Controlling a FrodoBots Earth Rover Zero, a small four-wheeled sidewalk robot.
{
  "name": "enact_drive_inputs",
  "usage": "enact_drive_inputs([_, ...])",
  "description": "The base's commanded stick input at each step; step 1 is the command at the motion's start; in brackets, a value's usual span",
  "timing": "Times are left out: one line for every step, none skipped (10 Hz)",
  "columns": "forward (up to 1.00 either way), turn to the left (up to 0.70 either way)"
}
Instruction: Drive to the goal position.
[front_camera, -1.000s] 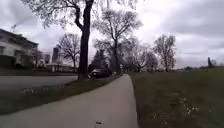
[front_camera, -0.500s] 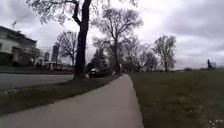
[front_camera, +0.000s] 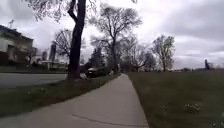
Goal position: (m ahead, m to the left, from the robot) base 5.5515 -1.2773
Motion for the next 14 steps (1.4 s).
enact_drive_inputs([1.0, 0.0])
enact_drive_inputs([1.0, 0.0])
enact_drive_inputs([1.0, 0.0])
enact_drive_inputs([1.0, 0.0])
enact_drive_inputs([1.0, -0.02])
enact_drive_inputs([1.0, -0.07])
enact_drive_inputs([1.0, -0.37])
enact_drive_inputs([1.0, -0.2])
enact_drive_inputs([1.0, 0.0])
enact_drive_inputs([1.0, 0.0])
enact_drive_inputs([1.0, 0.0])
enact_drive_inputs([1.0, 0.0])
enact_drive_inputs([1.0, 0.0])
enact_drive_inputs([1.0, 0.0])
